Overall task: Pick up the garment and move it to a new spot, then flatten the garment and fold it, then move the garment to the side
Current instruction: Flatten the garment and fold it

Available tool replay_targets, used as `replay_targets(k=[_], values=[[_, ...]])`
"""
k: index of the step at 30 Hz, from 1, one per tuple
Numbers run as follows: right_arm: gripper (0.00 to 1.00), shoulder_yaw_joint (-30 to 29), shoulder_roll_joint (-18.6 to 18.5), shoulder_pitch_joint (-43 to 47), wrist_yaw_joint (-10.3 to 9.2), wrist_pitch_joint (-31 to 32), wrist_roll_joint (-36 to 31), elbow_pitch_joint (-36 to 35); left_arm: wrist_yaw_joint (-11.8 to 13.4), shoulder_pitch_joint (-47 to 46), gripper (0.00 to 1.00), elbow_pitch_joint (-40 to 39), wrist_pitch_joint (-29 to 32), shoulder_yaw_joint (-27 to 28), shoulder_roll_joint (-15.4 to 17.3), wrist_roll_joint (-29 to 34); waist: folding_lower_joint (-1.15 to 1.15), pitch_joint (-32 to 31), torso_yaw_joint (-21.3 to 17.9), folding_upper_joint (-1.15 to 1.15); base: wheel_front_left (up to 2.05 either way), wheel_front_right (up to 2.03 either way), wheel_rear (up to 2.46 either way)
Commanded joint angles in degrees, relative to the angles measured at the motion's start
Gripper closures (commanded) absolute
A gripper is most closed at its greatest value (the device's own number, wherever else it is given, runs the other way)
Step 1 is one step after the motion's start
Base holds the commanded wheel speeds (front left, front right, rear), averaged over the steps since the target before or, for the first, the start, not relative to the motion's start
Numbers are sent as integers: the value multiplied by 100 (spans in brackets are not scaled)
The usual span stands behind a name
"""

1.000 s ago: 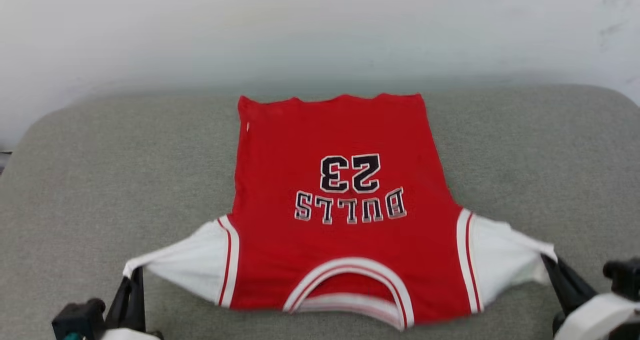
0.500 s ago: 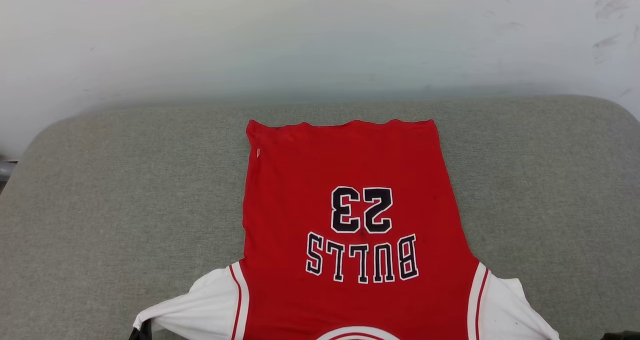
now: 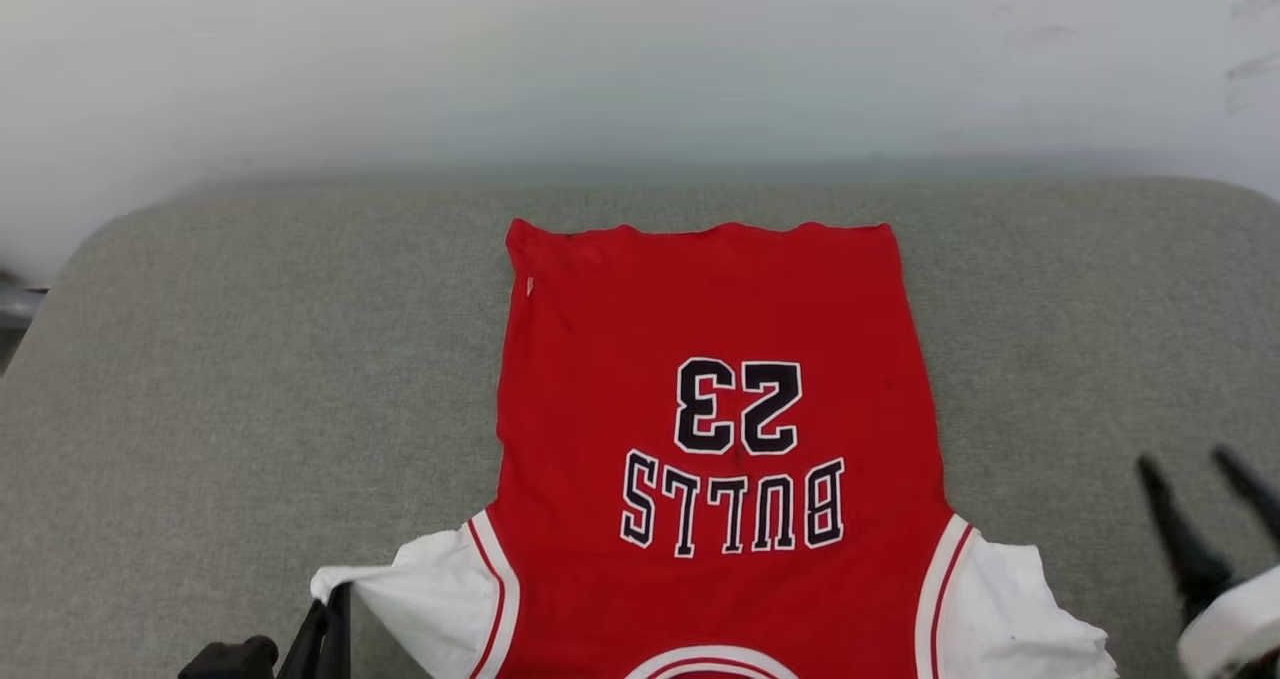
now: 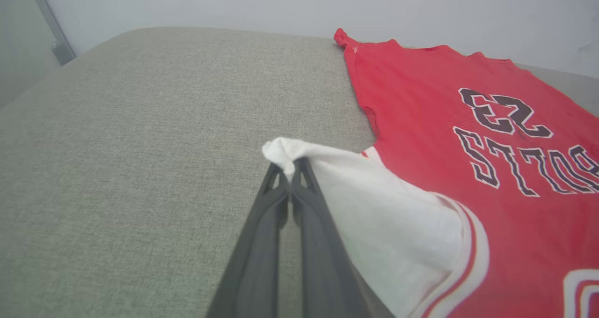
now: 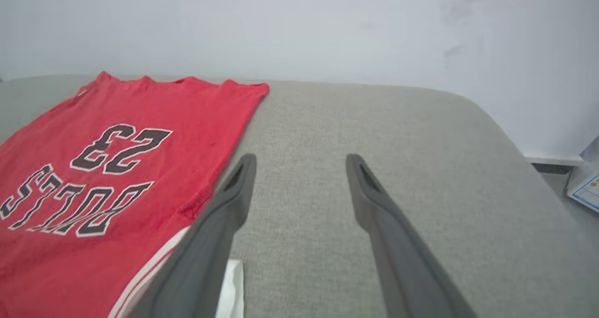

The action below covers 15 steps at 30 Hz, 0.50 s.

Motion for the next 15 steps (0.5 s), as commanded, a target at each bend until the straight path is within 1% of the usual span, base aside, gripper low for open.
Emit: replay_targets(k=[1,4,8,10,12,14,15], values=[[0,-172,-65,-172,-7,-5,18,-185,-19,-100,100,-48,-31,6,-6,35,0,99,85,0,0,0,0],[0,-606,-218,-525,-7,200,46,-733,-22,-233,100,-206,-34,-25,-43,131,0,300,228,0,0,0,0],[0,-861,-521,-1301,-6,623,109,-1280,-26,-432,100,-429,-32,-53,-106,267,0,676,423,0,0,0,0],[0,-881,-637,-1782,-6,901,156,-1462,-48,-564,100,-546,-33,-58,-165,332,0,903,529,0,0,0,0],[0,-830,-717,-2281,-6,1236,169,-1498,-83,-702,100,-627,-32,-57,-237,396,0,1121,644,0,0,0,0],[0,-659,-856,-2804,-7,1621,63,-1471,-144,-852,100,-671,-33,-81,-332,462,0,1333,762,0,0,0,0],[0,-552,-854,-3067,-6,1795,53,-1437,-169,-927,100,-685,-32,-83,-371,505,0,1429,809,0,0,0,0]])
